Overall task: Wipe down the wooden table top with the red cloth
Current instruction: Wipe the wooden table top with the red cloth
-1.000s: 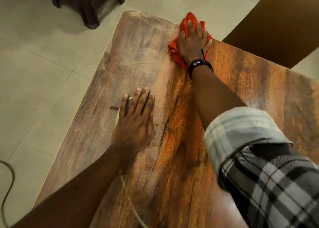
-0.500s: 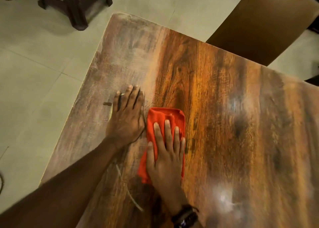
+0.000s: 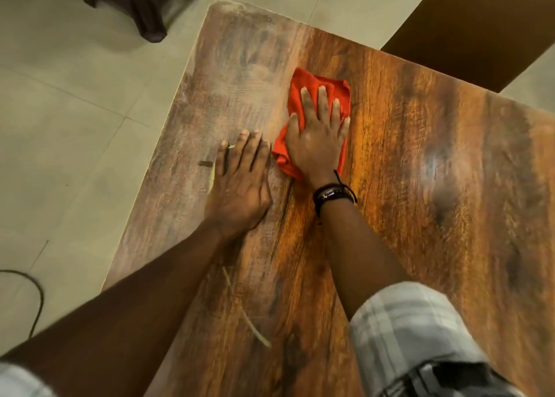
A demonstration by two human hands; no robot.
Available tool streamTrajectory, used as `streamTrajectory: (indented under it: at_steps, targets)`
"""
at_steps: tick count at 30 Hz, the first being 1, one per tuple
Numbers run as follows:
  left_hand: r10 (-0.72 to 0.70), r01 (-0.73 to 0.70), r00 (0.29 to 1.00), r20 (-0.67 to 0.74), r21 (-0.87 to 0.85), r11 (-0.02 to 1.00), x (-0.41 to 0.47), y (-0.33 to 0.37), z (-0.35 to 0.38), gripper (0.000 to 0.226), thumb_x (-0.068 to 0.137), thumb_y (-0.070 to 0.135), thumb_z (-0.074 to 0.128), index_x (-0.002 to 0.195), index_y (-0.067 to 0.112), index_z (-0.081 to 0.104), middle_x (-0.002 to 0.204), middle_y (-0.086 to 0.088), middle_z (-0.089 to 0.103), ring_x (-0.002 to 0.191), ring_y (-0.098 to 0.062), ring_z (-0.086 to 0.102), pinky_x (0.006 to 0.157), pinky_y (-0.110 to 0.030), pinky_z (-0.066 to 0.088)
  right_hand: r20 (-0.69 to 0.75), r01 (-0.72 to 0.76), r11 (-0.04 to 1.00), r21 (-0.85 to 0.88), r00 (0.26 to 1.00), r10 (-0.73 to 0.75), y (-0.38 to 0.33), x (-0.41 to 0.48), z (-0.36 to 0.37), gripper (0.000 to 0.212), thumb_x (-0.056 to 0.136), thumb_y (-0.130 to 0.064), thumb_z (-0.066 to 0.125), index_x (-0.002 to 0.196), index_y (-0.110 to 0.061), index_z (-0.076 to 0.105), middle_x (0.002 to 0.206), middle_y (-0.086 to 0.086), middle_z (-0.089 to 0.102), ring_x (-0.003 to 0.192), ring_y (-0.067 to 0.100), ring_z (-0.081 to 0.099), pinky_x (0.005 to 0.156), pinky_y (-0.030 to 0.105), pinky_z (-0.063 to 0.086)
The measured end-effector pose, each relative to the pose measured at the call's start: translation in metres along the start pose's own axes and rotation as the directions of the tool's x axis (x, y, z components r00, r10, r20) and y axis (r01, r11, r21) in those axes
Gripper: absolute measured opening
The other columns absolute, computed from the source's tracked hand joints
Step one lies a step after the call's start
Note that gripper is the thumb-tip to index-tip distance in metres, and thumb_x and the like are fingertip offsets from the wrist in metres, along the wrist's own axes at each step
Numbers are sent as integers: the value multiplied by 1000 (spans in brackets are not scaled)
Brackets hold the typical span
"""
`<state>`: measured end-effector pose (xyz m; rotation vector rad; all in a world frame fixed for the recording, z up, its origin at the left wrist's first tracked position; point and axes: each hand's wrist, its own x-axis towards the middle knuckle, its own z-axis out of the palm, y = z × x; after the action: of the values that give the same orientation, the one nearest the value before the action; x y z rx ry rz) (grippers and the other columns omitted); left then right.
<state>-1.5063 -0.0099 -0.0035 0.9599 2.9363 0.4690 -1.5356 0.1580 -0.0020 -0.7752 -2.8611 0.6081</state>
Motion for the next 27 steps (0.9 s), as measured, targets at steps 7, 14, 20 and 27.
streamTrajectory:
  at_steps: [7, 14, 20, 27]
  targets:
    - [4, 0, 999, 44, -96, 995, -3, 1, -12, 64, 96, 33, 19, 153, 6, 32, 162, -14, 28, 153, -28, 15, 124, -52, 9, 14, 0, 1000, 1, 1000, 0, -1, -63, -2, 60, 98, -45, 33, 156, -32, 29, 167, -1, 15, 155, 30, 9, 123, 51, 1]
    - [-14, 5, 998, -55, -158, 987, -79, -20, -34, 50, 99, 32, 38, 140, 6, 51, 148, -14, 49, 141, -31, 39, 117, -55, 23, -24, 13, 999, -49, 1000, -14, 5, -241, -9, 57, 100, -44, 35, 156, -33, 29, 167, -3, 17, 155, 27, 11, 123, 53, 13]
    - [-24, 24, 1000, 2, -4, 1000, -168, -54, -47, 58, 99, 40, 36, 147, 9, 45, 154, -12, 43, 146, -33, 32, 118, -59, 19, -30, -25, 996, -81, 999, 23, -3, -335, -12, 59, 99, -41, 43, 156, -32, 30, 167, -3, 17, 155, 24, 10, 121, 55, 17]
    - [10, -11, 1000, 25, 35, 999, -163, -54, -39, 60, 97, 44, 40, 147, 12, 47, 156, -9, 42, 147, -32, 31, 117, -65, 16, -77, -14, 996, -87, 997, 8, -6, -252, -6, 58, 95, -41, 42, 152, -29, 40, 163, 2, 30, 152, 30, 22, 121, 59, 16]
